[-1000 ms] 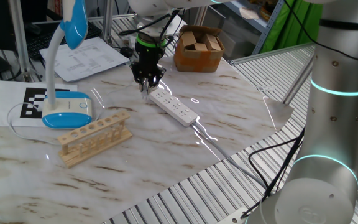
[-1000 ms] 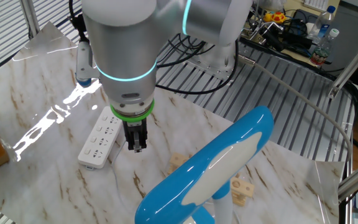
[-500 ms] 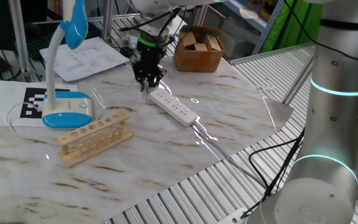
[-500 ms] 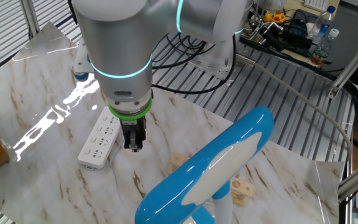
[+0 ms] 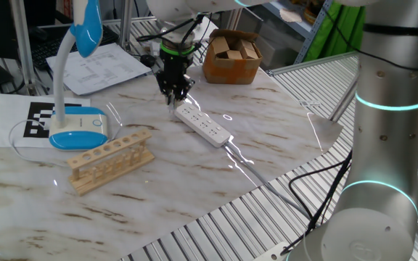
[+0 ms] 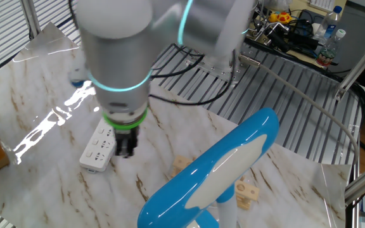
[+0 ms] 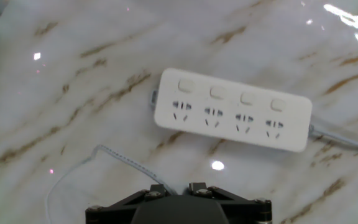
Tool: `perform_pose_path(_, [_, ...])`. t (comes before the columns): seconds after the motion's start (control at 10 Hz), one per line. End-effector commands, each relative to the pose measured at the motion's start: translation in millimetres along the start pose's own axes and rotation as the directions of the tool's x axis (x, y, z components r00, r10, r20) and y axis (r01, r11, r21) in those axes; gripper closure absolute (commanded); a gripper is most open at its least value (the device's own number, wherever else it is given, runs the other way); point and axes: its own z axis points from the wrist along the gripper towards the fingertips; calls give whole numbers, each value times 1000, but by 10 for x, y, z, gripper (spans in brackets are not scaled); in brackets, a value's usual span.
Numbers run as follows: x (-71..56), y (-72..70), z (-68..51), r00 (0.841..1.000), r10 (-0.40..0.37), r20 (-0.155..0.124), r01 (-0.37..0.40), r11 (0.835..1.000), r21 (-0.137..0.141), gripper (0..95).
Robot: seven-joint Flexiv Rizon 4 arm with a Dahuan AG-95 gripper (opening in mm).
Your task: Plug in the power cord of the desk lamp, turn on the socket, and light up the desk lamp
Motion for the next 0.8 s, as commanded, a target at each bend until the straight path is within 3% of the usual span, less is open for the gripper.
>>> perform_pose_path(0.1, [-221,24,50,998,56,-8,-56,998,-6,950])
perform_pose_path(0.5, [-486,13,122,992,126,-5,-126,992,-10,950])
perform_pose_path(0.8, [-546,29,141,988,155,28,-155,988,-7,950])
